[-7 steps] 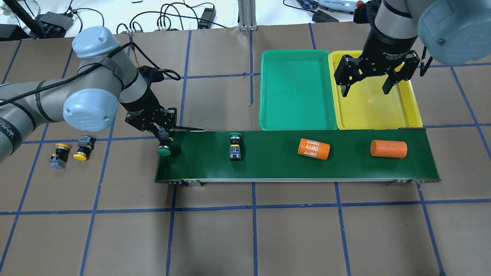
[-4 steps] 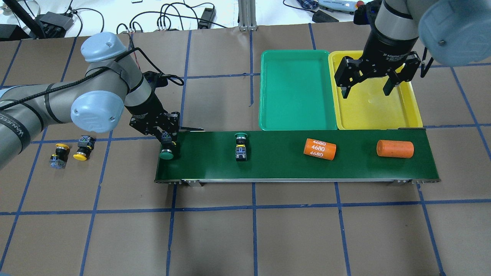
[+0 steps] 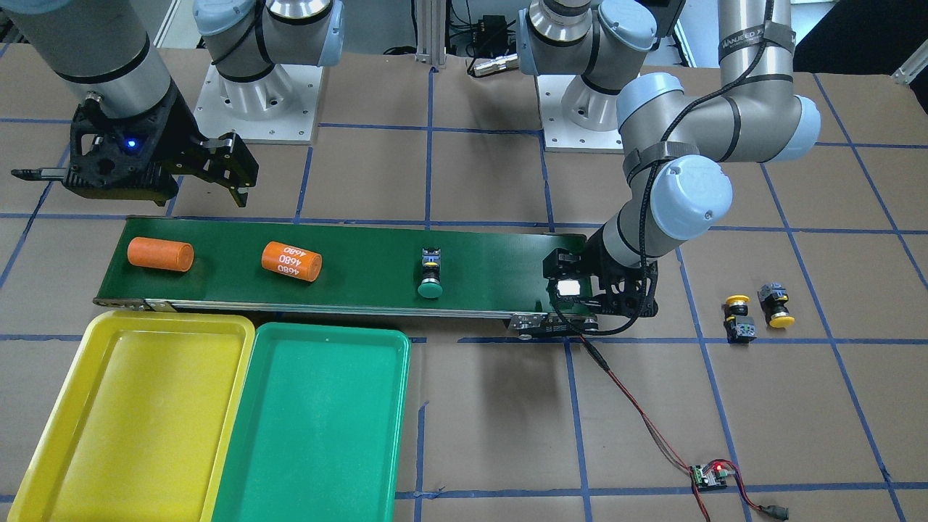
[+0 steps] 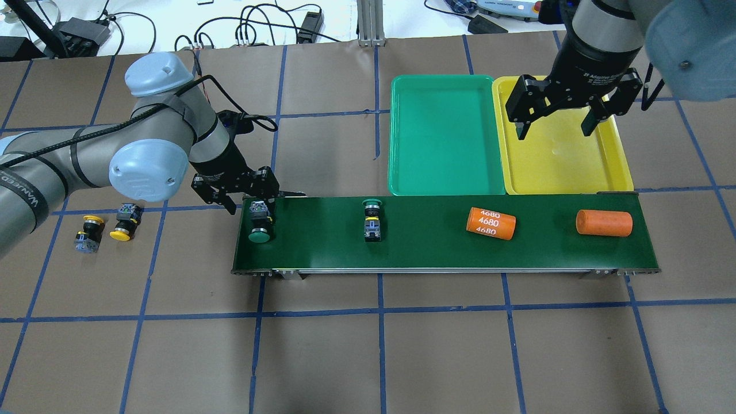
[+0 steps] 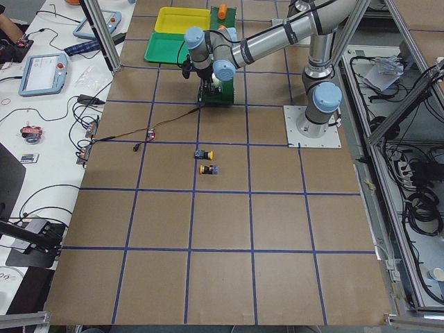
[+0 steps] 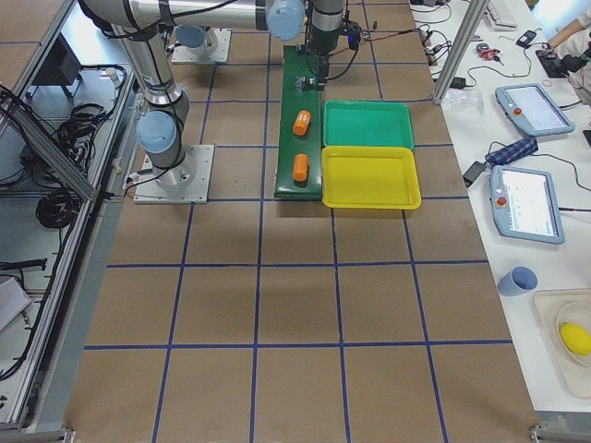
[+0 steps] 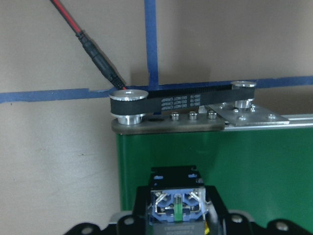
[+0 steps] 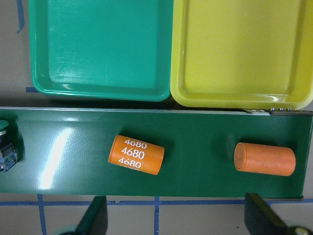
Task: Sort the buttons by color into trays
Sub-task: 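Place the held button on the conveyor belt and open the left gripper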
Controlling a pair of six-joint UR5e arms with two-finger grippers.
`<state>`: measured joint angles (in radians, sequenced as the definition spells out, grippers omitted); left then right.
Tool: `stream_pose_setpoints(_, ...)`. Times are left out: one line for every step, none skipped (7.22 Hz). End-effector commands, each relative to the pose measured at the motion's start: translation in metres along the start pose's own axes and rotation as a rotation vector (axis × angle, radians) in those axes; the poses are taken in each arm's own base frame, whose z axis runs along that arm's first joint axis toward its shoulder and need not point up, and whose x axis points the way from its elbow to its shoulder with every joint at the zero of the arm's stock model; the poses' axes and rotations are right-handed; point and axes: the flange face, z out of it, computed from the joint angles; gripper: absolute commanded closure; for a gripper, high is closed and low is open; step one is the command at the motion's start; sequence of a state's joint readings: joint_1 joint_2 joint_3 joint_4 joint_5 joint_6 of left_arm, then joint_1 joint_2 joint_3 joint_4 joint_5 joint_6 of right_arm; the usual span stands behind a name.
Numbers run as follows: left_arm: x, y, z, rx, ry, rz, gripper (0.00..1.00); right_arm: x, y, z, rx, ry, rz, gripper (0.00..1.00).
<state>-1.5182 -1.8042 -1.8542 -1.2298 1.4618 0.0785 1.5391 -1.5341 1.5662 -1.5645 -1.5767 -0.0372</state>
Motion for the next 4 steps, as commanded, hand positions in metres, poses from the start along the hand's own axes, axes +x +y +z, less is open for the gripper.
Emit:
stream_pose_setpoints(-0.009,-0.004,-0.048,0.082,-0.019,-0.006,0.00,0.004,0.001,-0.004,0.003,0.005,-0.007,0.00)
stream_pose_setpoints(-0.037,-0.013,-0.073,0.114,-0.063,-0.044,0.00,-0.001,0.005,-0.008,0.014,-0.004,0.002,0.00)
stream_pose_setpoints(-0.092,-0.021,-0.079,0.111,-0.090,-0.026,0.00,-0.001,0.004,-0.008,0.014,-0.007,0.006,0.00)
stream_pose_setpoints(-0.156,-0.021,-0.071,0.091,-0.082,0.032,0.00,-0.001,0.004,-0.004,0.000,-0.007,0.009,0.00)
